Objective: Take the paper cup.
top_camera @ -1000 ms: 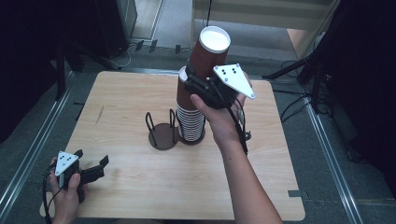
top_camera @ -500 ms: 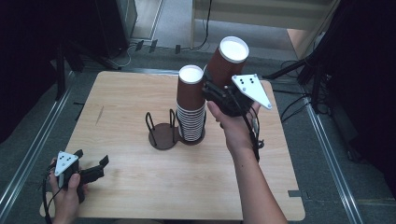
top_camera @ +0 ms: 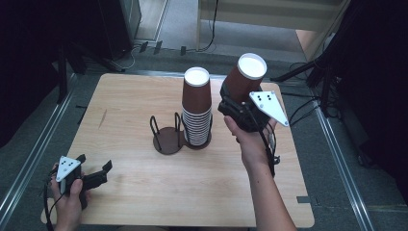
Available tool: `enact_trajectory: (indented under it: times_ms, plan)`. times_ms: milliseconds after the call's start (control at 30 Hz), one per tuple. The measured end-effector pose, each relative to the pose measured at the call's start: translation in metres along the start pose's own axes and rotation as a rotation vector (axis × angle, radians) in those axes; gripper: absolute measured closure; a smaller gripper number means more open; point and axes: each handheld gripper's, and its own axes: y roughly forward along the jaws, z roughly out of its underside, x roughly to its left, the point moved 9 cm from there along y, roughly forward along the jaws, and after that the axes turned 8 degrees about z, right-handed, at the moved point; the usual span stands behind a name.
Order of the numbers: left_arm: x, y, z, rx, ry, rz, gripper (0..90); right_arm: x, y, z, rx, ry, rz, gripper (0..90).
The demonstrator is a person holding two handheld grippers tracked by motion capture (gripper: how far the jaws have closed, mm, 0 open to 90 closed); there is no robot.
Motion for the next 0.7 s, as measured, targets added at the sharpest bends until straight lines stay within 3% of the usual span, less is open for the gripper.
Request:
enact_trajectory:
  times_ms: [400, 700]
  plan:
    - [-0.001, 0.0, 0.0, 0.004, 0.005, 0.003, 2.4, -0.008, -0.016, 0.023, 0.018, -0.044, 0.01, 12.0]
    - [-0.001, 0.001, 0.0, 0.005, 0.004, 0.004, 2.4, -0.012, -0.03, 0.038, 0.037, -0.036, 0.01, 11.8]
